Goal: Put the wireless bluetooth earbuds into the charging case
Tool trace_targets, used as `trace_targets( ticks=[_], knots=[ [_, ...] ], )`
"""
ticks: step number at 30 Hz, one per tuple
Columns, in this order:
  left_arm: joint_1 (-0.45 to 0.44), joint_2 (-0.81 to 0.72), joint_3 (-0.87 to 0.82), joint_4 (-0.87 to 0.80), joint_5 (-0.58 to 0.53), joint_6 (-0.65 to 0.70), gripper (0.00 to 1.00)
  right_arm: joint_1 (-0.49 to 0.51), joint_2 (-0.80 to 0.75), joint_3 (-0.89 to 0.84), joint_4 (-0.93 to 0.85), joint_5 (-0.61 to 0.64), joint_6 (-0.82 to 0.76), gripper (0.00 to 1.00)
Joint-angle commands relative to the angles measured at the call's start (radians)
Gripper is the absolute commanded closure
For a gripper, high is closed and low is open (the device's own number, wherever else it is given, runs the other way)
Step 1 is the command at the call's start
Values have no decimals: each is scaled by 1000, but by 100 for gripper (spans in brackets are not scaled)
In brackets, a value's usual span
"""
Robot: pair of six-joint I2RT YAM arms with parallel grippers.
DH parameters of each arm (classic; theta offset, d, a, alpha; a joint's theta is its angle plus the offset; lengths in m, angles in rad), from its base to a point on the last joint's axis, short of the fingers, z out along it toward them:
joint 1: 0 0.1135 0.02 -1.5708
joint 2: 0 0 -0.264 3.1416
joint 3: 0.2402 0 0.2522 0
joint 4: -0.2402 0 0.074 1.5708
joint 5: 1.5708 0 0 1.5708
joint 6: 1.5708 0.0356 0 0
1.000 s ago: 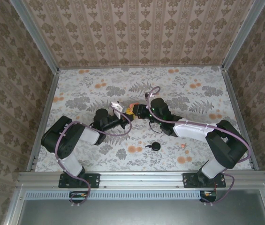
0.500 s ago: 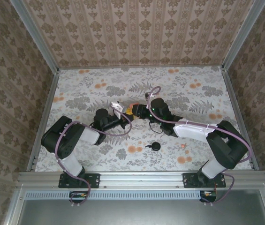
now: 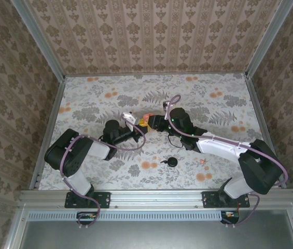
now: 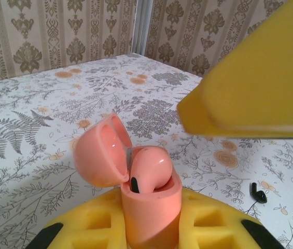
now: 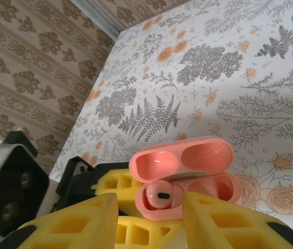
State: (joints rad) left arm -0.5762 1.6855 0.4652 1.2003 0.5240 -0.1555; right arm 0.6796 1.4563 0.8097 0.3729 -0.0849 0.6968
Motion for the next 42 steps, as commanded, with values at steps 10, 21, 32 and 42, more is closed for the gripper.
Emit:
trace_targets(
  ticks=[10,21,32,42],
  knots=[
    [-25,-160,-32,-131,25,206,86,-156,-183,140,-518,-287,-178,59],
    [-95,-311,-20,-379,39,450,87,-371,-140,231,-957,-411,-334,58],
    [-111,-374,-16,-464,11,514,87,-429,6,364,-1280,-323,-471,58],
    [-132,-371,-19,-478,-33,511,87,-502,78,318,-1487,-159,-477,56]
  ],
)
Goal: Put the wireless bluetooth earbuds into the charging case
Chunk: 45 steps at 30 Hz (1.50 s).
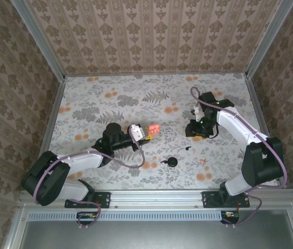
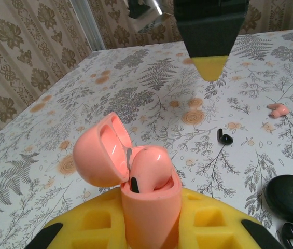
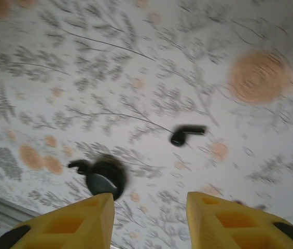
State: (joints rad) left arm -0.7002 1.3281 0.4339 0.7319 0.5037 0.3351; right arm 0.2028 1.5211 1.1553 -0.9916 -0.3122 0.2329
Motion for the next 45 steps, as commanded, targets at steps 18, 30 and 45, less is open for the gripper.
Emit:
trace_targets(
  ticks=[18,30,45],
  knots=[
    [-13,23,25,-11,-8,-7,87,-31,-84,-340,-37,88,281,50],
    [-13,22,29,-13,-20,-13,87,-13,-19,-424,145,5,307,51],
    [-13,6,20,-17,-51,-23,87,-13,23,-362,340,-75,336,54]
  ],
)
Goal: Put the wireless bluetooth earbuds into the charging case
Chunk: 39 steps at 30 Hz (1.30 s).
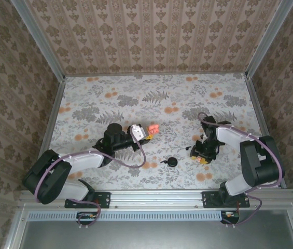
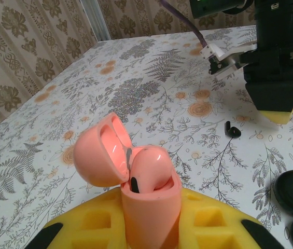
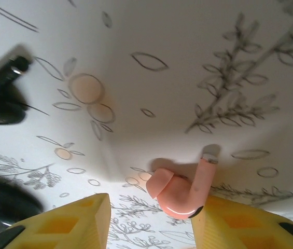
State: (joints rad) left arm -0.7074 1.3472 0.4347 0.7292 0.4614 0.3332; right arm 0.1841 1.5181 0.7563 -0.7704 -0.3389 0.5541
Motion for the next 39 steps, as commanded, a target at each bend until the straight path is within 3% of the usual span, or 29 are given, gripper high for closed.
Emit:
trace_targets(
  ticks=[1,9,13,19,29,39],
  knots=[
    [-6,-15,19,-16,-10,-22,87,6,32,44,132,-56,16,54],
    [-6,-19,14,-17,-22,-25,87,6,76,90,160,-103,6,54],
    [-6,-23,15,-22,-26,-25,87,6,41,119,41,-123,-52,52],
    [-6,-22,11,-24,-21,-26,87,-8,8,264,-173,-42,-234,52],
    [-5,-53,-5,-34,-50,-20,86,-31,226,460,-190,-51,-377,53],
    [-6,-63,-13,-53,-65,-17,86,-28,278,396,-160,-81,-348,53]
  ],
)
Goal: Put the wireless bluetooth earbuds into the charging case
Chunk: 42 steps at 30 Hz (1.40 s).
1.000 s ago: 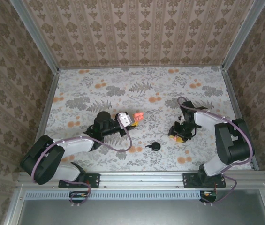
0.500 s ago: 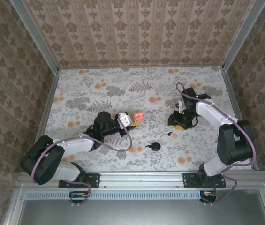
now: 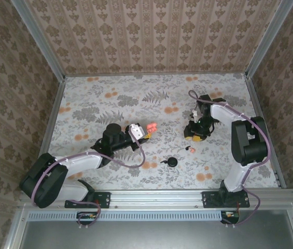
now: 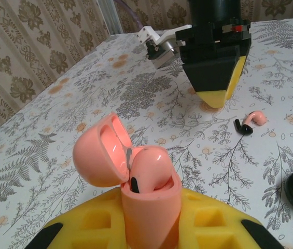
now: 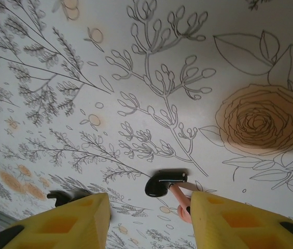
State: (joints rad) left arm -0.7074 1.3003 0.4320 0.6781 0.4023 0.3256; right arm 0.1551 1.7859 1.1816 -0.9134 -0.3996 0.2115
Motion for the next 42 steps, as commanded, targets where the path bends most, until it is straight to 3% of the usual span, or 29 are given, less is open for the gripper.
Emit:
trace_targets(
  ticks=[1,28,36,42],
  knots=[
    [-6,-15,-9,-1,-4,-11,86,4,16,-35,-13,-24,-4,53],
    [-5,-13,-2,-9,-6,-14,86,104,107,-32,-35,-93,-57,54],
    [-4,-3,-1,-2,4,-17,86,143,65,-8,-118,-98,-82,55],
    [-6,0,-3,3,6,-19,86,133,-59,-3,-160,-5,51,53]
  ],
)
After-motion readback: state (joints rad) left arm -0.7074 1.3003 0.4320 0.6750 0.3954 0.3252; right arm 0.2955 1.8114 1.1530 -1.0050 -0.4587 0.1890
